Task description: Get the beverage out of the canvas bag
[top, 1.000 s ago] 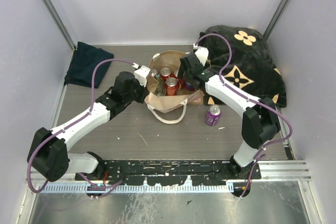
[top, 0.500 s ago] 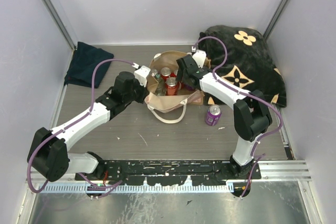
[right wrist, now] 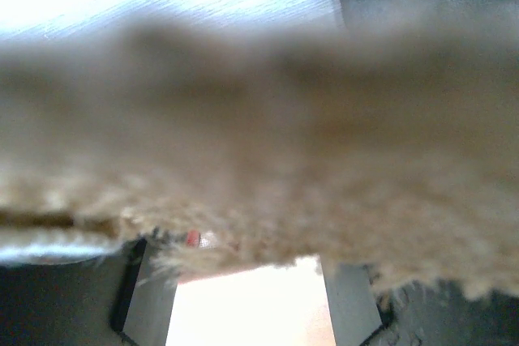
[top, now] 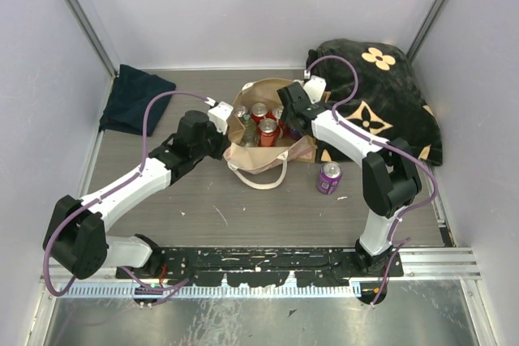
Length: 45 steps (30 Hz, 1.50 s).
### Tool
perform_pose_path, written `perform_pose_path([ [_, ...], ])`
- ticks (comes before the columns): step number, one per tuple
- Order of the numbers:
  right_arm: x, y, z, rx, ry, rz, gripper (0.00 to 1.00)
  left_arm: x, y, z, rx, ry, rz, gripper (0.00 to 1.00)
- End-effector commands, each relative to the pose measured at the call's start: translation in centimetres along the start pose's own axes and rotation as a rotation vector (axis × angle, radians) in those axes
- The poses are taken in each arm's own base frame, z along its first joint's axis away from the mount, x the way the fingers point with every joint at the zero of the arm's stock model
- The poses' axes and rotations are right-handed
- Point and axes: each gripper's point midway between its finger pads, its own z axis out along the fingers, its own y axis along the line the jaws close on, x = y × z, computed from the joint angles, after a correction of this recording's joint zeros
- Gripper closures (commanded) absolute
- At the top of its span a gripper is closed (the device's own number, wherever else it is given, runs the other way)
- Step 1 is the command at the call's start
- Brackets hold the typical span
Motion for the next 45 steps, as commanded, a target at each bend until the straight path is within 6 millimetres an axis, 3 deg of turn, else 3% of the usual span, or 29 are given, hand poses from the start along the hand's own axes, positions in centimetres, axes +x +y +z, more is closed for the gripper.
perform_pose_path([
  [1, -2.1, -2.5, 1.0, 0.100, -0.041, 0.038, 0.33, 3.5, 0.6, 0.2, -0.019, 0.125, 0.016, 0.92],
  [9, -0.3, -2.0, 3.4, 0.111, 0.022, -0.008, 0.34, 3.6, 0.6, 0.1, -0.023, 0.126, 0.015, 0.92],
  [15, 1.4, -2.4, 4.2, 0.122, 0.072, -0.034, 0.42, 3.6, 0.7, 0.1, -0.028, 0.127, 0.017, 0.92],
  [24, 4.4, -3.0, 5.5, 0.131, 0.151, -0.091, 0.63, 3.3, 0.7, 0.3, -0.027, 0.116, 0.017, 0.92],
  [26, 4.9, -3.0, 5.8, 0.133, 0.165, -0.100, 0.56, 3.2, 0.7, 0.3, -0.027, 0.114, 0.016, 0.92],
  [27, 5.1, -2.9, 6.0, 0.130, 0.174, -0.101, 0.46, 3.3, 0.7, 0.3, -0.028, 0.114, 0.015, 0.91],
  [29, 5.5, -2.9, 6.3, 0.132, 0.184, -0.108, 0.36, 3.3, 0.7, 0.2, -0.026, 0.114, 0.016, 0.91],
  [35, 6.2, -3.1, 7.6, 0.160, 0.183, -0.123, 0.33, 3.3, 0.7, 0.1, -0.028, 0.113, 0.016, 0.91],
  [36, 6.1, -3.1, 7.6, 0.161, 0.175, -0.121, 0.37, 3.3, 0.8, 0.2, -0.030, 0.114, 0.016, 0.91],
  [39, 5.7, -3.3, 7.8, 0.178, 0.152, -0.124, 0.61, 3.3, 0.8, 0.2, -0.032, 0.114, 0.016, 0.91],
  [42, 5.2, -3.5, 7.8, 0.190, 0.136, -0.140, 0.94, 3.2, 0.8, 0.2, -0.033, 0.113, 0.017, 0.91],
  [45, 4.6, -3.4, 7.5, 0.185, 0.127, -0.144, 0.99, 3.2, 0.8, 0.2, -0.034, 0.111, 0.017, 0.91],
])
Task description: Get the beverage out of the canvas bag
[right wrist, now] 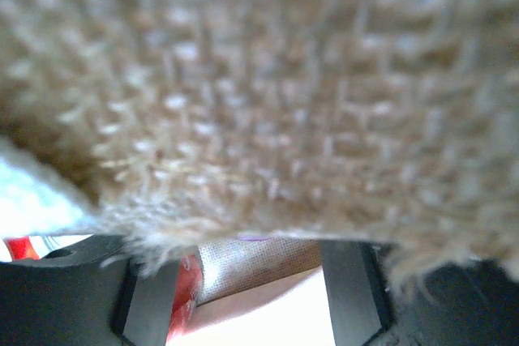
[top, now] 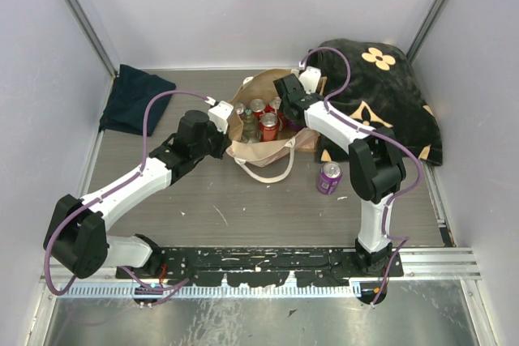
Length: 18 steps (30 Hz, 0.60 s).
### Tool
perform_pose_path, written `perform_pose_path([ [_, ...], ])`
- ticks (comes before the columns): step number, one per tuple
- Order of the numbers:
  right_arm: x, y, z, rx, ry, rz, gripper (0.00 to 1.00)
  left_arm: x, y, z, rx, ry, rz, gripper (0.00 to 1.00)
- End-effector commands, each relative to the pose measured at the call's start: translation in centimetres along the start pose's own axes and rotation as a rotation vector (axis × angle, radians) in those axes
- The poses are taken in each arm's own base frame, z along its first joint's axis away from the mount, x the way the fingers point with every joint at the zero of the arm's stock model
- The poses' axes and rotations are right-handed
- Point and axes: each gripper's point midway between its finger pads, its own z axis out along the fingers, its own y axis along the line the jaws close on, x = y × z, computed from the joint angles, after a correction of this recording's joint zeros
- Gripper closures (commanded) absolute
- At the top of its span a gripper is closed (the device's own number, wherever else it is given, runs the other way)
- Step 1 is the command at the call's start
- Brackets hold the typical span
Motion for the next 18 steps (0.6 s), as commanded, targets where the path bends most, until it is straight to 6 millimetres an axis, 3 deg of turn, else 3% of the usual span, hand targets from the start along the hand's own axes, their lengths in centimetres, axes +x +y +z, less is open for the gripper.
perform_pose_path([
  [1, 6.6, -3.9, 2.9, 0.119, 0.175, -0.107, 0.99, 3.6, 0.9, -0.1, -0.034, 0.126, 0.017, 0.91],
  [4, 4.6, -3.1, 1.6, 0.056, 0.131, -0.099, 0.99, 3.4, 0.8, 0.0, -0.033, 0.119, 0.018, 0.91],
  [12, -5.2, 0.3, -4.7, -0.170, -0.068, -0.085, 0.99, 3.3, 0.8, 0.0, -0.034, 0.117, 0.018, 0.91],
  [18, -9.3, 1.5, -8.8, -0.278, -0.146, -0.085, 0.99, 3.2, 1.0, -0.1, -0.042, 0.111, 0.020, 0.91],
])
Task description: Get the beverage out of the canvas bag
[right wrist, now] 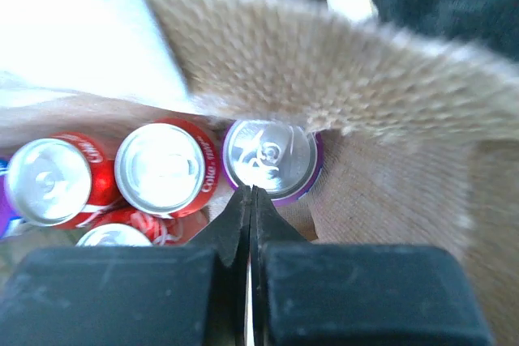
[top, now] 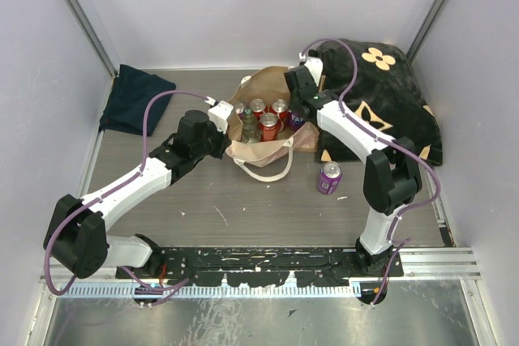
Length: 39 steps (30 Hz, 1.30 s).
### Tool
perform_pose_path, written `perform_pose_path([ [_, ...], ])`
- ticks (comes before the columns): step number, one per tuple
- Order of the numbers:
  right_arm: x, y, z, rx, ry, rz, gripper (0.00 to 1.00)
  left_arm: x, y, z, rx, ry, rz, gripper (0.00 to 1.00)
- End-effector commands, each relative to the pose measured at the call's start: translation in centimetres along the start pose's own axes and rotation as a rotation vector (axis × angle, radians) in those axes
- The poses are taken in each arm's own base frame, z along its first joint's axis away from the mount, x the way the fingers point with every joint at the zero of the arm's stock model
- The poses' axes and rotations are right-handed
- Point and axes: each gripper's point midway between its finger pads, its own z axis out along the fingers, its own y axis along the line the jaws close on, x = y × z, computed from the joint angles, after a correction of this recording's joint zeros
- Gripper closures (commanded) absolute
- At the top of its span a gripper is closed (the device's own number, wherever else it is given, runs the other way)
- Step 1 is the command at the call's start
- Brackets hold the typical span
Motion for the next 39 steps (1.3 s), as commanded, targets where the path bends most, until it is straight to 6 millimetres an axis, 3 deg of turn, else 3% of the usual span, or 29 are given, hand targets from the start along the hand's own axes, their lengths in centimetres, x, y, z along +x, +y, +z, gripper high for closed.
perform_pose_path([
  [1, -7.2, 1.2, -5.3, -0.120, -0.159, 0.014, 0.99, 3.2, 0.9, -0.1, -0.036, 0.111, 0.020, 0.91],
  [7, -7.3, 0.7, -6.3, -0.115, -0.163, 0.025, 0.99, 3.2, 0.8, -0.2, -0.031, 0.109, 0.021, 0.91],
  [9, -6.5, 0.9, -5.9, -0.118, -0.132, 0.040, 0.81, 3.3, 0.8, -0.2, -0.030, 0.109, 0.021, 0.91],
  [15, -3.4, 1.4, -3.9, -0.074, -0.014, 0.166, 0.46, 3.4, 0.8, -0.2, -0.029, 0.109, 0.025, 0.90],
  [21, -1.5, 1.2, -2.1, 0.011, 0.064, 0.228, 0.43, 3.7, 0.5, -0.3, -0.014, 0.104, 0.024, 0.88],
  [25, -0.5, -0.2, -0.9, 0.114, 0.060, 0.269, 0.42, 3.8, 0.2, 0.0, 0.002, 0.100, 0.019, 0.87],
  [31, -0.7, -1.3, -0.3, 0.189, -0.001, 0.380, 0.41, 4.1, 0.2, 0.1, 0.002, 0.111, 0.023, 0.87],
  [36, -0.7, -0.9, 0.3, 0.172, -0.022, 0.422, 0.26, 4.4, 0.2, 0.0, 0.005, 0.117, 0.029, 0.87],
  [39, -0.4, -0.8, 0.8, 0.187, -0.012, 0.427, 0.24, 4.3, 0.2, 0.0, 0.005, 0.117, 0.032, 0.87],
])
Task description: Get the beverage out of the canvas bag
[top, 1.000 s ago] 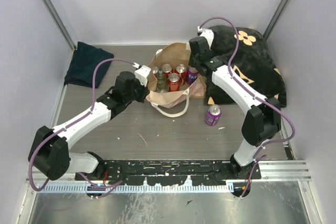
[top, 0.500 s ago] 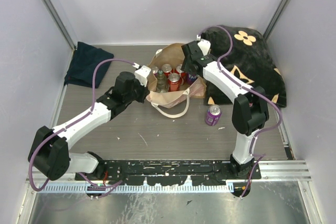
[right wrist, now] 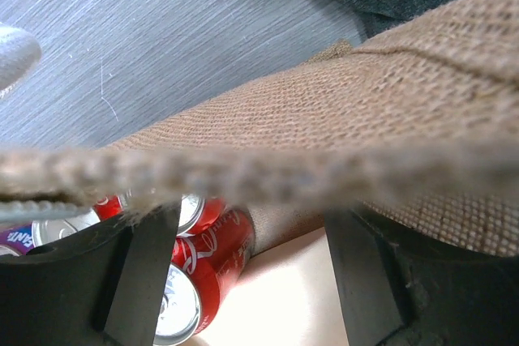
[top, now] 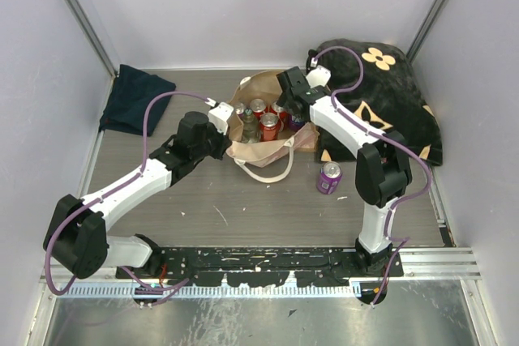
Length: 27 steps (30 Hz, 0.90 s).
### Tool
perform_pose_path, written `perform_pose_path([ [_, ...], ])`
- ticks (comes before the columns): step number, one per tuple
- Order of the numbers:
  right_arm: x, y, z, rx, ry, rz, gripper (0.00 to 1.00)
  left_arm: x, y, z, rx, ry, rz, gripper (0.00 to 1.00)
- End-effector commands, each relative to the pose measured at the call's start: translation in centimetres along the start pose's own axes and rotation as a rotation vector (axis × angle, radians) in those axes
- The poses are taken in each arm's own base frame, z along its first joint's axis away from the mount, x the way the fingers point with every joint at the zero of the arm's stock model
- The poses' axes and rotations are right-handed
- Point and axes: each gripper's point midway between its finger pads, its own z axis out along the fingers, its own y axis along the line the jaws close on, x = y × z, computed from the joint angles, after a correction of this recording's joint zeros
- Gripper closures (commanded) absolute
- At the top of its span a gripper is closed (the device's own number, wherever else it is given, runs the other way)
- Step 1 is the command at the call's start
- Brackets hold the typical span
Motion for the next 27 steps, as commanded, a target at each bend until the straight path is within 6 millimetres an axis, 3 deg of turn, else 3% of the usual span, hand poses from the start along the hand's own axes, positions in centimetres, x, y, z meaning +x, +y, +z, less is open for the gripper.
perform_pose_path([
  [1, -1.7, -0.8, 0.6, 0.063, -0.073, 0.093, 0.24, 4.1, 0.4, -0.2, -0.008, 0.129, 0.021, 0.87],
  [12, -2.5, -3.1, 2.5, 0.194, -0.145, 0.115, 0.26, 4.5, 0.4, 0.0, -0.006, 0.138, 0.025, 0.86],
  [19, -1.0, -4.2, 5.1, 0.224, -0.073, 0.093, 0.26, 4.6, 0.4, 0.0, -0.008, 0.140, 0.023, 0.86],
  [27, 1.0, -4.0, 7.5, 0.231, 0.009, -0.016, 0.26, 4.7, 0.6, 0.1, -0.017, 0.144, 0.024, 0.86],
])
